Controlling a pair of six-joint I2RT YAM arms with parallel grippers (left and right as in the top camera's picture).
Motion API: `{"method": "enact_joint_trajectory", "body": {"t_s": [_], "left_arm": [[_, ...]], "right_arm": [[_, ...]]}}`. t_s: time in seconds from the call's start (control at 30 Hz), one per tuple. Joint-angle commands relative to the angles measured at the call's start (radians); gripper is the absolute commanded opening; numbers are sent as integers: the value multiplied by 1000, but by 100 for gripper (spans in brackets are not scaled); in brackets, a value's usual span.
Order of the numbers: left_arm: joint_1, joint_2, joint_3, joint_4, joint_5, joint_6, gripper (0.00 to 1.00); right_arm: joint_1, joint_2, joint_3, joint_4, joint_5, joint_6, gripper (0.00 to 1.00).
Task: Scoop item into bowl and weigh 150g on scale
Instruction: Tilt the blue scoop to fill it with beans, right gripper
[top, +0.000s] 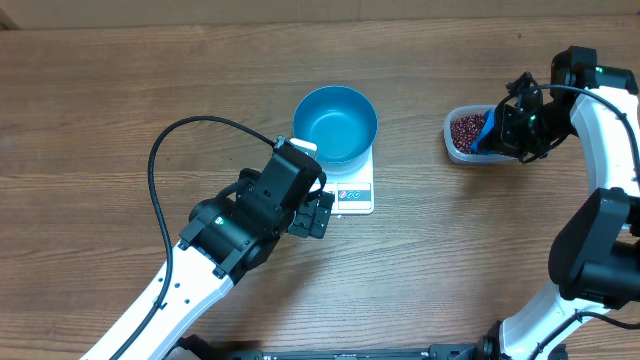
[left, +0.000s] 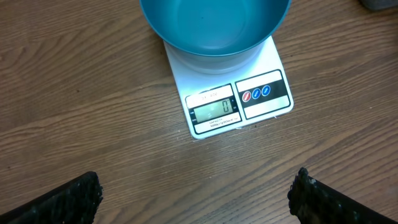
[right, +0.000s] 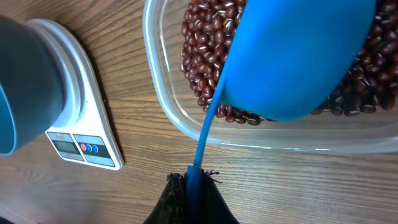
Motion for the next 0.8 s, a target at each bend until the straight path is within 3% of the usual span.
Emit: {"method": "enact_joint_trajectory", "body": {"t_s": [0.0,0.77], "left_arm": [[5,-13,22,3,-6,-3,100],[5,-13,22,3,-6,-3,100]], "right_arm": [[5,-2,13,8,-95,-61,4],[-33,-2,-8,33,-185,-109,4]]}}
